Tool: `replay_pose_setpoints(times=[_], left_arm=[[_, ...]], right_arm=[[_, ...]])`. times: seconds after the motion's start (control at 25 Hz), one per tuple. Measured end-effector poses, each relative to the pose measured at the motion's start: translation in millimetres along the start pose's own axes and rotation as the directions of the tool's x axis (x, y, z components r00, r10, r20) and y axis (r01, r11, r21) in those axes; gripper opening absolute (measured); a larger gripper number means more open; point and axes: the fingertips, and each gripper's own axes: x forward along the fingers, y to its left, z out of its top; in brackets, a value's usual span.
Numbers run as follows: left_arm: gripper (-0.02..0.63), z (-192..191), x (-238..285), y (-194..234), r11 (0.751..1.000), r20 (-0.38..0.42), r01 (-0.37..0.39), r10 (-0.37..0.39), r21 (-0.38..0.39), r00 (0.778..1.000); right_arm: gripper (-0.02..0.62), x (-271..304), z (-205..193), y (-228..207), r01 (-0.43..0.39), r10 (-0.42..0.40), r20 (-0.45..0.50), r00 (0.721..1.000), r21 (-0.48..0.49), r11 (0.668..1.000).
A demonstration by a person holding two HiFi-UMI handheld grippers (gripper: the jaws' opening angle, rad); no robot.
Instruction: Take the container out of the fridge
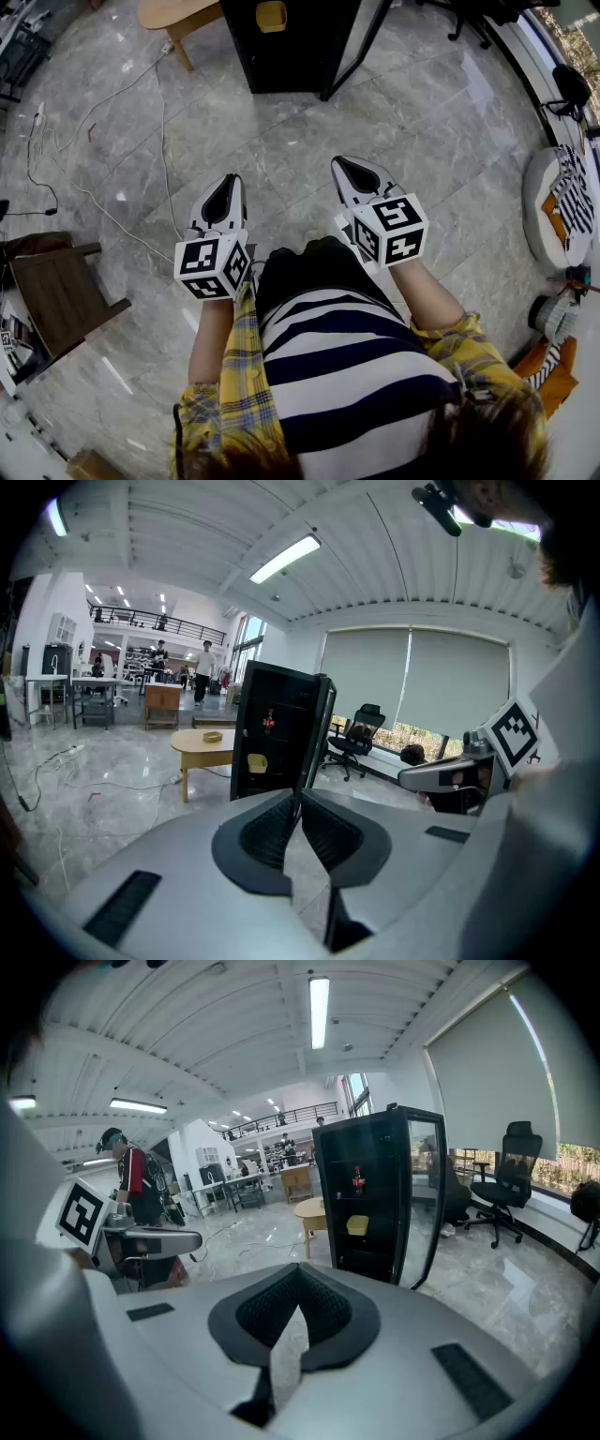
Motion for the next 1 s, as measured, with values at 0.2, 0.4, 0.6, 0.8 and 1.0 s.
replay_pose_setpoints(times=[0.2,0.4,0.6,0.8,1.0], left_arm=[[0.038,6,15,-5,1.000,-0.003,-0.008,0.008,0.014,1.000],[0.040,6,27,-5,1.000,0.001,-0.018,0.018,0.016,1.000],[0.040,1,36,-8,1.000,-0.018,-0.001,0.001,-0.009,1.000],[0.040,6,46,-6,1.000,-0.024,-0.001,0.001,0.004,1.000],[0.040,14,64,5,1.000,-0.024,-0.003,0.003,0.019,1.000]], right_arm=[[0.028,6,4,-11,-0.016,0.016,-0.001,1.000,-0.024,1.000],[0.028,15,5,-21,-0.034,0.034,-0.009,0.999,-0.037,0.999],[0.029,24,2,-25,-0.061,0.061,-0.027,0.998,-0.034,0.998],[0.029,37,6,-30,-0.066,0.065,-0.034,0.997,-0.032,0.997],[0.029,54,12,-37,-0.079,0.078,-0.036,0.996,-0.031,0.996]])
